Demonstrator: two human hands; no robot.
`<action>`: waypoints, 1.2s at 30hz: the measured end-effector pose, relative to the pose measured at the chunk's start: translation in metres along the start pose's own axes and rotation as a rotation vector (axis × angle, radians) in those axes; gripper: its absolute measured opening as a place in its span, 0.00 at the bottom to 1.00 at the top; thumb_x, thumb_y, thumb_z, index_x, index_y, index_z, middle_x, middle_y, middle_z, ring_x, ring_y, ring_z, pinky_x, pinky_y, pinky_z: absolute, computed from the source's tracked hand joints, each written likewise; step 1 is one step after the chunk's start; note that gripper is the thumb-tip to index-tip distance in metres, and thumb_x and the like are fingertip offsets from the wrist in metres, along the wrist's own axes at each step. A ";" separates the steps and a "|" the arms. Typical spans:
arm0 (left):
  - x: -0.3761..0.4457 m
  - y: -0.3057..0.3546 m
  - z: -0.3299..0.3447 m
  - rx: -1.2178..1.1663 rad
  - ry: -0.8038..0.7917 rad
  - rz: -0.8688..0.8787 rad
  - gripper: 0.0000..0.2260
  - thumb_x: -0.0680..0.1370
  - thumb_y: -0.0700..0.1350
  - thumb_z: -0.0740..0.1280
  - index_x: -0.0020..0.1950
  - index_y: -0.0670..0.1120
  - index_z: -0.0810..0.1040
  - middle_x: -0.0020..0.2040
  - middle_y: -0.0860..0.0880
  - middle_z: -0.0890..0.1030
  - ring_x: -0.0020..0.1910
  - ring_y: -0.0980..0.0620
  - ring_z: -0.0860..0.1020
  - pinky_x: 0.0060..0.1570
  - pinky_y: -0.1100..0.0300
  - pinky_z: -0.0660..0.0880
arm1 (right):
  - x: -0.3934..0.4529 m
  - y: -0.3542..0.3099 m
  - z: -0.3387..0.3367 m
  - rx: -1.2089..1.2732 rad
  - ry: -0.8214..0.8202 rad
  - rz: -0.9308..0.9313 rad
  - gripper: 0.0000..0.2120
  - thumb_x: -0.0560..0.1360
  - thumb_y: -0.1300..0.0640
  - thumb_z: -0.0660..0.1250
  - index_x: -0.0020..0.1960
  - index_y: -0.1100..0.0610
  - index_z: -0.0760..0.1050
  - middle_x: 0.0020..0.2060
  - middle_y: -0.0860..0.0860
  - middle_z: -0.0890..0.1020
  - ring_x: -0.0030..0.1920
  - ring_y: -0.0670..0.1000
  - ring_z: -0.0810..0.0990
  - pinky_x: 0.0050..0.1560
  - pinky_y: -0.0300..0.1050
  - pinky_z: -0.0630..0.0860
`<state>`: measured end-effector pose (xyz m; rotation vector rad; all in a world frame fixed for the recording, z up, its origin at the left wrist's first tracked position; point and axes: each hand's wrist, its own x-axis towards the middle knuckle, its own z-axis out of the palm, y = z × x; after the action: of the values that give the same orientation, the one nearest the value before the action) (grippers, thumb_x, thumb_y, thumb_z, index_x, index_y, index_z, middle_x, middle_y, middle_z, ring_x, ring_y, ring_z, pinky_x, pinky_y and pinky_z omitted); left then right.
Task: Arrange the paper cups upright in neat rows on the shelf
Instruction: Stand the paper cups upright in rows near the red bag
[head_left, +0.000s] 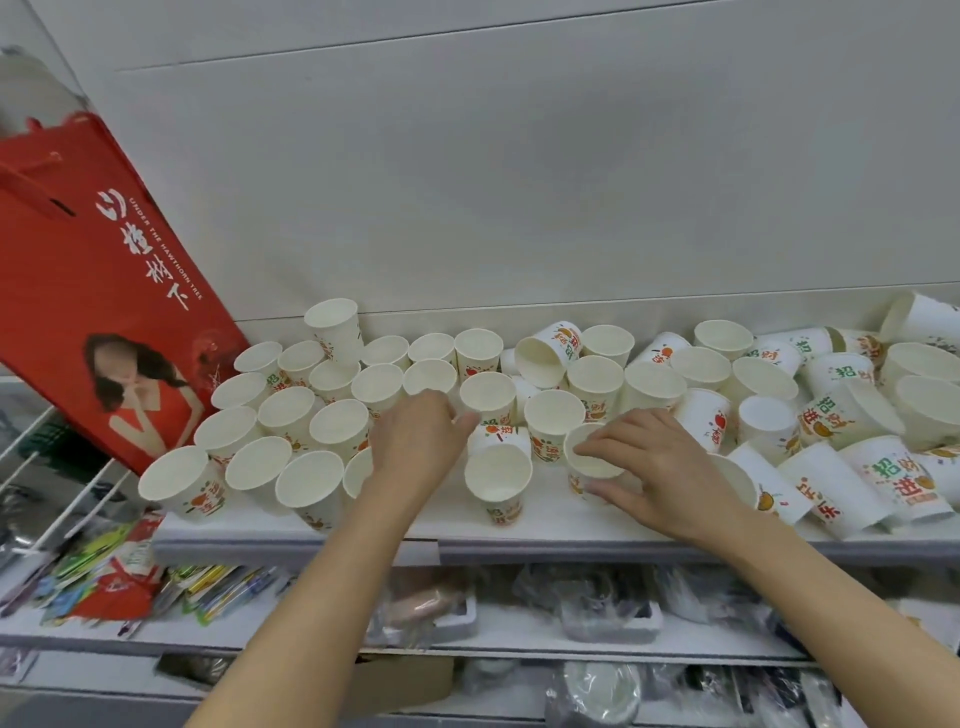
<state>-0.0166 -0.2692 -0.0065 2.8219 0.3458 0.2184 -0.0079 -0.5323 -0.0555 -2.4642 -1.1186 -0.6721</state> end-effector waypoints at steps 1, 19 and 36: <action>0.010 0.006 0.000 0.045 -0.078 -0.052 0.19 0.76 0.62 0.65 0.44 0.45 0.79 0.42 0.49 0.81 0.46 0.45 0.80 0.40 0.57 0.71 | 0.005 -0.004 0.001 0.009 0.015 -0.011 0.16 0.73 0.44 0.67 0.55 0.52 0.80 0.50 0.47 0.82 0.50 0.52 0.77 0.48 0.50 0.72; 0.022 -0.004 0.008 -0.014 -0.039 0.164 0.04 0.72 0.47 0.69 0.43 0.52 0.83 0.41 0.53 0.83 0.43 0.49 0.80 0.37 0.60 0.72 | 0.033 -0.070 0.045 0.068 -0.060 -0.100 0.04 0.72 0.52 0.68 0.42 0.51 0.81 0.37 0.46 0.80 0.41 0.50 0.75 0.44 0.48 0.71; 0.055 -0.042 -0.001 -0.265 -0.130 0.427 0.08 0.74 0.46 0.71 0.51 0.54 0.84 0.48 0.57 0.85 0.44 0.58 0.81 0.52 0.56 0.76 | 0.051 -0.091 0.068 0.096 0.050 0.035 0.07 0.74 0.52 0.65 0.43 0.52 0.81 0.38 0.45 0.81 0.41 0.52 0.76 0.39 0.46 0.70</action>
<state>0.0270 -0.2160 -0.0121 2.5940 -0.2977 0.1535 -0.0301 -0.4115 -0.0727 -2.3677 -1.0616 -0.6513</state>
